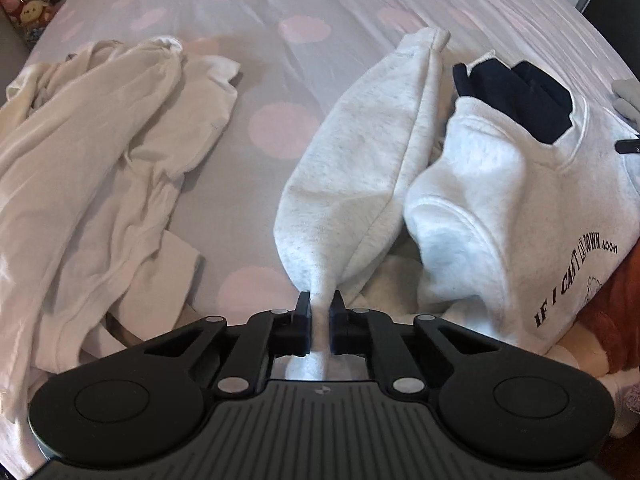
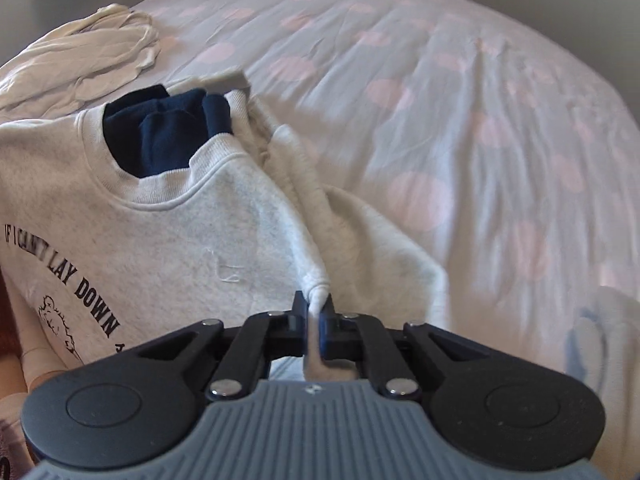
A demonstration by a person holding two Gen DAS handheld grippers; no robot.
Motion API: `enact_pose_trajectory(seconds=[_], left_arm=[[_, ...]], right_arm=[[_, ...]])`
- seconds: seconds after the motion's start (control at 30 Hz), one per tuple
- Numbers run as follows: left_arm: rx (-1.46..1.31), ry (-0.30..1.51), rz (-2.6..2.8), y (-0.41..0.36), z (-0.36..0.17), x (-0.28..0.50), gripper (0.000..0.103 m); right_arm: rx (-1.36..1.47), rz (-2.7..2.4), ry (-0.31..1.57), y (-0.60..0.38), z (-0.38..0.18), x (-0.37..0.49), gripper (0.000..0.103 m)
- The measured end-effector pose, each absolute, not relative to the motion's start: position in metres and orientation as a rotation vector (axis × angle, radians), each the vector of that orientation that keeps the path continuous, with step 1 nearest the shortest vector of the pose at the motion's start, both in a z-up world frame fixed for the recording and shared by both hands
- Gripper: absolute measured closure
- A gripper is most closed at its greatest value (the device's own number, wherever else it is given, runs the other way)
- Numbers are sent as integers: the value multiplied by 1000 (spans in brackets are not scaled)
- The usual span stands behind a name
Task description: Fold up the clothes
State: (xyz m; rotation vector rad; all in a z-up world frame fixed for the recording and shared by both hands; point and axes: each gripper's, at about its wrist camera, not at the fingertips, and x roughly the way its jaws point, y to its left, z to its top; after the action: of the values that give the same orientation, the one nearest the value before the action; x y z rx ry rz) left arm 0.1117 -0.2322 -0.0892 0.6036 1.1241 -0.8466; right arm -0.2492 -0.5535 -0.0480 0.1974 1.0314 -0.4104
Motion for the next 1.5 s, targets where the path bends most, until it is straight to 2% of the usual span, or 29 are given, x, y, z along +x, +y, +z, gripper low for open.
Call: enact_pose_trajectory(seconds=[0.17, 0.27, 0.53, 0.6, 0.67, 0.73, 0.8, 0.87, 1.03, 1.2, 1.43, 1.5], left_arm=[[447, 1013, -721, -198, -36, 133, 98], [368, 1028, -682, -176, -21, 143, 98], [509, 1243, -603, -165, -89, 139, 96], [543, 1254, -616, -168, -94, 136, 92], [565, 1226, -642, -172, -88, 132, 89], [576, 1187, -672, -176, -76, 127, 80], [572, 1131, -714, -181, -60, 122, 69], [564, 1079, -766, -189, -46, 116, 64], [593, 988, -953, -232, -39, 104, 64], [673, 972, -1120, -284, -73, 91, 64], [823, 1044, -1180, -326, -138, 84, 63], [806, 1091, -1172, -327, -152, 92, 58]], right_arm=[[131, -552, 973, -545, -16, -279, 98], [205, -526, 989, -543, -18, -289, 97], [243, -400, 1169, -521, -67, -275, 97], [224, -400, 1180, -517, -70, -272, 95], [224, -401, 1171, -518, -64, -273, 89], [206, -406, 1157, -518, -55, -277, 82], [203, -415, 1124, -519, -42, -282, 69], [221, -416, 1075, -521, -28, -286, 69], [242, -466, 989, -530, -21, -272, 69], [302, -479, 943, -544, -41, -244, 69], [326, -436, 1020, -555, -79, -221, 69], [339, -420, 1039, -557, -89, -221, 67]])
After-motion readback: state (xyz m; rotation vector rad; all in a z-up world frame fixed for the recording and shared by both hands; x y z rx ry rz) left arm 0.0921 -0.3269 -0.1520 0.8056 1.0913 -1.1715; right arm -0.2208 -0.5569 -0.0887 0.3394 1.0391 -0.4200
